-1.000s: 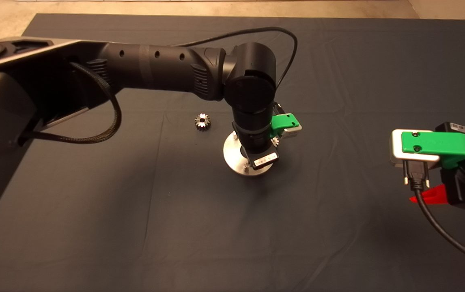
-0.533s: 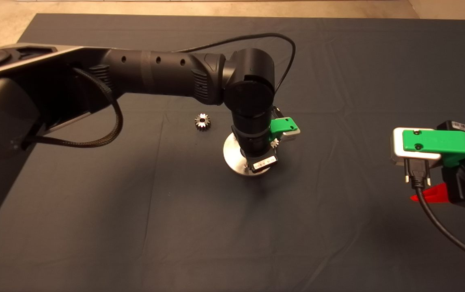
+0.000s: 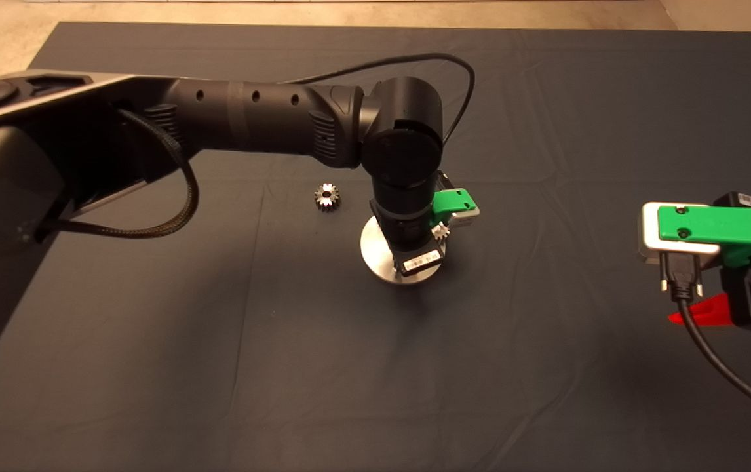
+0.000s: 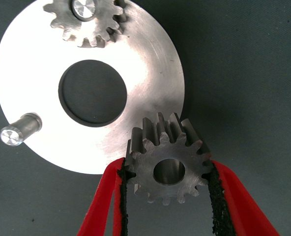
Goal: Install three planetary gears onto the carrier pins
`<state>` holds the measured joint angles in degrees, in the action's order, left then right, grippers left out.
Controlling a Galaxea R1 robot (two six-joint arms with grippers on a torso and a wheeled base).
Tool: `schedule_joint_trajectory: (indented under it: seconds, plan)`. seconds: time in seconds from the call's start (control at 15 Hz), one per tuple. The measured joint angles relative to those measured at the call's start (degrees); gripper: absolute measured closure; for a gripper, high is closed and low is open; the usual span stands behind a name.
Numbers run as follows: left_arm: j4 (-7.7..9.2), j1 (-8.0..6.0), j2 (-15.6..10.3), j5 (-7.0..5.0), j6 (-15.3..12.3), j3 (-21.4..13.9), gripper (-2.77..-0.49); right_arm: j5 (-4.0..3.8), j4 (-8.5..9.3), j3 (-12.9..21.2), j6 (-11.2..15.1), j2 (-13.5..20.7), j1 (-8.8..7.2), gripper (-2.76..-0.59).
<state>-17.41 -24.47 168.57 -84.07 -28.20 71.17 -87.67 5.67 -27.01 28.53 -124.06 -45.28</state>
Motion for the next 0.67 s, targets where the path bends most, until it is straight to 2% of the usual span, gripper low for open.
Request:
schedule_joint_trajectory:
  seconds: [0.2,0.53,0.67]
  plan:
    - [0.00,0.46,0.00,-0.02,0.02,0.00,-0.83,0.07,0.17,0.00,0.00,0.09,-0.21,-1.16]
    - [0.00,0.49,0.00,-0.06,0.02,0.07,-0.83,0.02,0.72,0.00,0.00,0.28,-1.47,-1.16]
    - [-0.17,0.49,0.01,-0.13,0.04,0.60,-0.83,0.05,1.32,0.00,0.00,0.44,-2.69,-1.16]
